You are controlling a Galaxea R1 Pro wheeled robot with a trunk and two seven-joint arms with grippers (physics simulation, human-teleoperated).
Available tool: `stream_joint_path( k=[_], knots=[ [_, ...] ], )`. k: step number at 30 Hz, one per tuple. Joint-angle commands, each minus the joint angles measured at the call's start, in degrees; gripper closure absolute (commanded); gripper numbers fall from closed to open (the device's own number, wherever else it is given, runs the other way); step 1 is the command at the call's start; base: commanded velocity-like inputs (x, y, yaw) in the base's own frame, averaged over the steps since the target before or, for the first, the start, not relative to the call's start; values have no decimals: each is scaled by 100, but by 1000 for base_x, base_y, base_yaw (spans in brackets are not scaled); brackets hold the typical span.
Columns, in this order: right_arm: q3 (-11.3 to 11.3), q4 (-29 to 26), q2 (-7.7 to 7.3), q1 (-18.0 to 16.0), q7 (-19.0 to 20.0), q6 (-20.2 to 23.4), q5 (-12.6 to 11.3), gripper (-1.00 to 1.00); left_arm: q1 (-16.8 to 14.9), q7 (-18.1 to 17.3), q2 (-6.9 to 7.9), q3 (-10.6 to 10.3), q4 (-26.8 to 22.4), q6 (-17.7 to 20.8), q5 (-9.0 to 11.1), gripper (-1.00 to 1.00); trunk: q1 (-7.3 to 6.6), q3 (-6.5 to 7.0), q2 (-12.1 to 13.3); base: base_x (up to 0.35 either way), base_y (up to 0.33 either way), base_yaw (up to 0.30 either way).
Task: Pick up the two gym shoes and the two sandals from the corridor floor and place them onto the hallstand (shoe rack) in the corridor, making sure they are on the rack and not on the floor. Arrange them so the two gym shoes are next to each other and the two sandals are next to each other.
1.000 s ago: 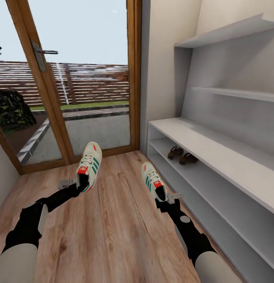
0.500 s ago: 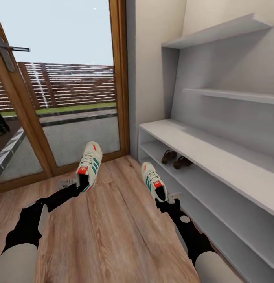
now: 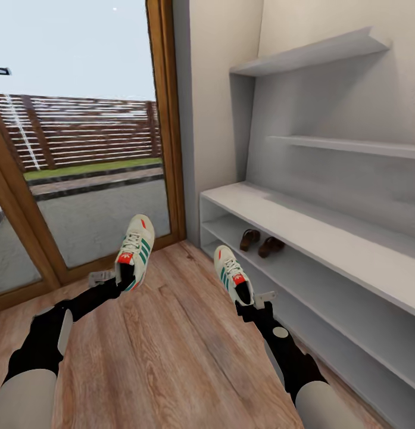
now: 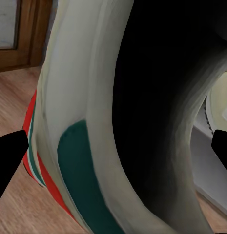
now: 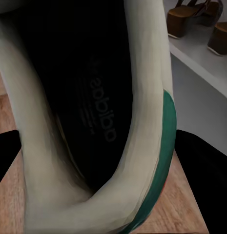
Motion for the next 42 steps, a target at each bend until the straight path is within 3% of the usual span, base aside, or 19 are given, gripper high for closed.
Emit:
stream_joint_path(
  k=[1,10,27,42],
  knots=[
    [-35,2,7,-5,37,-19,48,100,-4,-41,-3,20,-5,35,-36,100,-1,-2,-2,2,350,-245],
    [-35,2,7,-6,37,-19,48,100,-4,-41,-3,20,-5,35,-36,100,-1,24,-2,1,295,-245],
    [-35,2,7,-6,37,-19,48,100,-4,-41,-3,20,-5,35,-27,100,-1,75,-2,0,32,-245],
    [-35,2,7,-6,37,-19,48,100,-4,-50,-3,20,-5,35,-18,100,-1,121,-2,0,291,-245]
  ],
)
